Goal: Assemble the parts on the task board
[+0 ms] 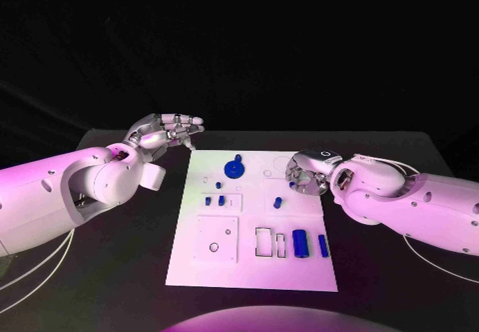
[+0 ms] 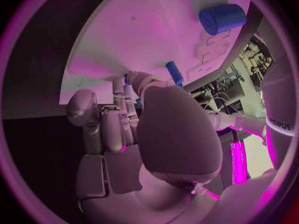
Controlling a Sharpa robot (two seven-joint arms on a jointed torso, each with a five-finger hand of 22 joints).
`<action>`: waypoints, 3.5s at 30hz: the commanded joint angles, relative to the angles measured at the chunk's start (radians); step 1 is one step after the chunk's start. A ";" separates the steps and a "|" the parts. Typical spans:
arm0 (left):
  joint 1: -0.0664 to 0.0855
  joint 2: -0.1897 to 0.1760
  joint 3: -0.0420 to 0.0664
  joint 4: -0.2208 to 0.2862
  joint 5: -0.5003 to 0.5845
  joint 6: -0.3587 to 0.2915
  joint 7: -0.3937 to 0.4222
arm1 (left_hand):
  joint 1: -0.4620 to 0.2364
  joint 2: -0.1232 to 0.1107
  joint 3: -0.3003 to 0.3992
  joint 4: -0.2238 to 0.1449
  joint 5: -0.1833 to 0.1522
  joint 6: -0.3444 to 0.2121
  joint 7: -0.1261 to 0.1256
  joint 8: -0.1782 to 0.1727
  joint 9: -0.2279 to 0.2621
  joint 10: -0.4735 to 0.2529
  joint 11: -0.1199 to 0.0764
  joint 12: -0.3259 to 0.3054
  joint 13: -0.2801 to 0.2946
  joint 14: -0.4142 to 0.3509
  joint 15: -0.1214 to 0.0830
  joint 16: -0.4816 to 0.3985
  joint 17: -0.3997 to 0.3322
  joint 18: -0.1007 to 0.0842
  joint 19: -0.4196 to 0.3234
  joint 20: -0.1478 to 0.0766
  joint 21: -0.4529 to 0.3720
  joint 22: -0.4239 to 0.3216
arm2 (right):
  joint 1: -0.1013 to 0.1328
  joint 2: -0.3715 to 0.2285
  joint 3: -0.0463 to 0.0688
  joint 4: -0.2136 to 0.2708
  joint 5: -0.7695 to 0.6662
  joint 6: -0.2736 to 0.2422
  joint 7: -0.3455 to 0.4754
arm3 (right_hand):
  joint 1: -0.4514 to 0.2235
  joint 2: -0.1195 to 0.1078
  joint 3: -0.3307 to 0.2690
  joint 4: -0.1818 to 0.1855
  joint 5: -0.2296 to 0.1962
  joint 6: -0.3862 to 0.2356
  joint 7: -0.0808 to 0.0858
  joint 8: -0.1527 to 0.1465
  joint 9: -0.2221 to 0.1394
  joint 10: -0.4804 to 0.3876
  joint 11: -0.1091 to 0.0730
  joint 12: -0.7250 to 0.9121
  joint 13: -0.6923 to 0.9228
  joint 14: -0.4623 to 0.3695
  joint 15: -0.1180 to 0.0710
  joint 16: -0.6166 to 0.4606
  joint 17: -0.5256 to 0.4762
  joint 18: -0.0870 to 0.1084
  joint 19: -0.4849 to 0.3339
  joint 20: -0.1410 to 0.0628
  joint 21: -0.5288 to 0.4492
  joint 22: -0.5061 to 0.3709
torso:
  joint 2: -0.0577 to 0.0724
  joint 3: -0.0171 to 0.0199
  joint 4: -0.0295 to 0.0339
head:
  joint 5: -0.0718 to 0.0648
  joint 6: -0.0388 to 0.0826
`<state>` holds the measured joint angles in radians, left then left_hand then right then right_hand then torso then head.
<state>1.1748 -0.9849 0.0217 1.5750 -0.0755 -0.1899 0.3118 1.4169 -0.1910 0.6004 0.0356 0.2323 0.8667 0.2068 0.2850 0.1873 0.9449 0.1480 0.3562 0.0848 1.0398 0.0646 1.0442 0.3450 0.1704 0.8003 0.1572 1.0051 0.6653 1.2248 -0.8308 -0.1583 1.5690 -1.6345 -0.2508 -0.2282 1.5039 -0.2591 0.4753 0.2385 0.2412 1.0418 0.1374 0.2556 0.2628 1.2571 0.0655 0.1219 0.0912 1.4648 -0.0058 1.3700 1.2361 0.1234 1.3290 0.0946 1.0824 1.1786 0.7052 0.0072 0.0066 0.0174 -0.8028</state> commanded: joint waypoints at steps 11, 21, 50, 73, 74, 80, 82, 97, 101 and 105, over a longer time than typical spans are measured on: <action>0.001 0.000 0.001 0.004 -0.016 0.023 -0.001 | -0.003 0.007 -0.001 -0.010 0.000 0.003 0.005 0.007 0.001 -0.014 -0.001 0.004 -0.003 -0.002 -0.001 -0.007 -0.003 0.014 -0.004 0.002 -0.006 -0.001 | -0.017 0.009 -0.007 0.003 -0.021 0.088 -0.019 | 0.006 0.033 0.065 -0.053 -0.002 0.029 -0.005 0.017 0.018 0.020 -0.006 0.007 0.010 0.051 -0.012 0.015 -0.002 -0.016 0.001 -0.008 0.021 0.022 | -0.001 0.0000 0.0003 | -0.001 -0.008; 0.001 0.000 0.001 0.004 -0.026 0.025 -0.002 | -0.002 0.007 -0.002 -0.014 0.000 0.004 0.005 0.008 0.001 -0.018 0.000 0.004 -0.004 -0.001 0.000 -0.009 -0.004 0.014 -0.004 0.001 -0.005 -0.001 | -0.020 0.010 -0.008 0.015 -0.062 0.084 -0.040 | -0.022 0.059 0.148 -0.114 -0.001 0.047 -0.014 0.037 0.045 0.056 -0.015 0.011 0.024 0.052 -0.021 0.029 0.004 -0.019 0.004 -0.017 0.050 0.053 | -0.001 -0.0001 0.0006 | 0.000 -0.010; 0.001 0.007 0.001 -0.011 -0.057 0.052 -0.011 | -0.009 0.009 -0.003 -0.027 0.002 0.000 0.009 0.010 0.000 -0.052 0.006 0.002 -0.012 -0.014 0.005 -0.023 -0.015 0.013 -0.014 0.005 -0.011 -0.003 | -0.002 -0.022 -0.003 0.072 -0.075 -0.038 -0.062 | -0.086 0.055 0.208 -0.173 -0.005 0.046 -0.017 0.053 0.080 0.074 -0.019 0.002 0.040 0.051 -0.024 0.040 0.005 -0.018 -0.003 -0.020 0.057 0.069 | -0.003 -0.0008 0.0006 | 0.001 -0.005; 0.001 0.016 0.001 -0.030 -0.067 0.060 -0.015 | -0.009 0.009 -0.002 -0.031 0.002 -0.002 0.010 0.010 0.000 -0.061 0.008 0.001 -0.014 -0.017 0.007 -0.027 -0.017 0.013 -0.017 0.006 -0.012 -0.004 | 0.007 -0.033 0.007 0.223 -0.023 -0.186 -0.030 | -0.092 0.053 0.213 -0.180 -0.005 0.047 -0.018 0.055 0.084 0.076 -0.020 0.001 0.042 0.053 -0.025 0.045 0.010 -0.020 0.001 -0.021 0.065 0.076 | -0.001 0.0002 -0.0010 | 0.021 0.000; 0.001 0.018 0.001 -0.031 -0.067 0.061 -0.015 | -0.009 0.009 -0.002 -0.031 0.002 -0.002 0.010 0.010 0.000 -0.061 0.008 0.001 -0.014 -0.017 0.007 -0.027 -0.017 0.013 -0.017 0.006 -0.012 -0.004 | 0.005 -0.023 0.007 0.230 -0.022 -0.191 -0.026 | -0.092 0.053 0.213 -0.181 -0.005 0.047 -0.018 0.055 0.085 0.076 -0.020 0.001 0.042 0.053 -0.025 0.045 0.010 -0.020 0.001 -0.021 0.064 0.075 | -0.001 -0.0002 -0.0001 | 0.021 -0.001; 0.001 0.024 0.001 -0.034 -0.069 0.064 -0.016 | -0.009 0.009 -0.002 -0.032 0.002 -0.002 0.010 0.010 0.000 -0.063 0.008 0.001 -0.014 -0.017 0.007 -0.027 -0.017 0.013 -0.017 0.006 -0.012 -0.004 | -0.004 0.033 0.007 0.240 -0.021 -0.190 -0.015 | -0.093 0.053 0.214 -0.182 -0.005 0.047 -0.018 0.055 0.085 0.076 -0.020 0.001 0.042 0.053 -0.025 0.046 0.011 -0.020 0.001 -0.021 0.064 0.075 | -0.002 -0.0015 0.0004 | 0.038 -0.007; 0.001 0.025 0.001 -0.034 -0.070 0.064 -0.016 | -0.009 0.009 -0.002 -0.032 0.002 -0.002 0.010 0.010 0.000 -0.063 0.008 0.001 -0.014 -0.017 0.007 -0.027 -0.017 0.013 -0.017 0.006 -0.012 -0.004 | -0.011 0.049 0.006 0.234 -0.020 -0.186 -0.013 | -0.093 0.053 0.214 -0.182 -0.005 0.046 -0.018 0.055 0.085 0.076 -0.020 0.001 0.043 0.053 -0.025 0.046 0.011 -0.020 0.001 -0.021 0.064 0.075 | -0.003 -0.0023 0.0003 | 0.045 -0.009; 0.001 0.032 0.000 -0.035 -0.076 0.068 -0.024 | -0.010 0.009 -0.003 -0.033 0.002 -0.003 0.011 0.010 0.000 -0.065 0.009 0.001 -0.014 -0.017 0.007 -0.027 -0.018 0.013 -0.018 0.007 -0.012 -0.004 | -0.105 0.147 0.001 0.191 -0.025 -0.146 -0.006 | -0.096 0.054 0.215 -0.183 -0.005 0.045 -0.017 0.055 0.086 0.076 -0.019 0.000 0.043 0.052 -0.024 0.045 0.009 -0.018 -0.003 -0.021 0.057 0.070 | -0.001 -0.0025 0.0006 | 0.103 -0.033; 0.001 0.035 0.000 -0.035 -0.077 0.068 -0.022 | -0.010 0.009 -0.003 -0.034 0.002 -0.003 0.011 0.010 -0.001 -0.066 0.009 0.001 -0.015 -0.017 0.007 -0.027 -0.018 0.013 -0.018 0.007 -0.012 -0.004 | -0.121 0.160 -0.001 0.183 -0.029 -0.142 -0.007 | -0.097 0.054 0.216 -0.184 -0.005 0.045 -0.017 0.054 0.087 0.075 -0.019 -0.001 0.043 0.052 -0.024 0.045 0.008 -0.018 -0.005 -0.021 0.055 0.069 | -0.001 -0.0017 -0.0001 | 0.107 -0.037; 0.001 0.038 0.000 -0.036 -0.077 0.067 -0.021 | -0.010 0.009 -0.003 -0.034 0.002 -0.003 0.011 0.010 -0.001 -0.066 0.009 0.001 -0.015 -0.017 0.007 -0.027 -0.018 0.013 -0.018 0.007 -0.012 -0.004 | -0.131 0.170 -0.002 0.179 -0.030 -0.137 -0.007 | -0.097 0.054 0.216 -0.184 -0.005 0.045 -0.017 0.054 0.087 0.075 -0.019 -0.001 0.043 0.052 -0.024 0.045 0.008 -0.018 -0.005 -0.021 0.055 0.069 | -0.001 -0.0010 -0.0004 | 0.111 -0.041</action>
<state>1.1750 -0.9502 0.0210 1.5384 -0.1471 -0.1393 0.2853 1.4131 -0.1870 0.5947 0.0080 0.2323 0.8631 0.2104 0.2891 0.1874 0.8864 0.1572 0.3562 0.0717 1.0308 0.0736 1.0209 0.3280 0.1703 0.7875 0.1629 0.9978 0.6626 1.0968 -0.6642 -0.1595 1.7491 -1.6527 -0.4100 -0.2429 1.4038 -0.2143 0.6886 0.0605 0.2344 1.0846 0.1153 0.3073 0.3480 1.2936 0.0769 0.1148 0.1333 1.4687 -0.0231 1.4125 1.2447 0.1142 1.3249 0.0768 1.1404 1.2481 0.7041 0.0052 0.0069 0.1250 -0.8405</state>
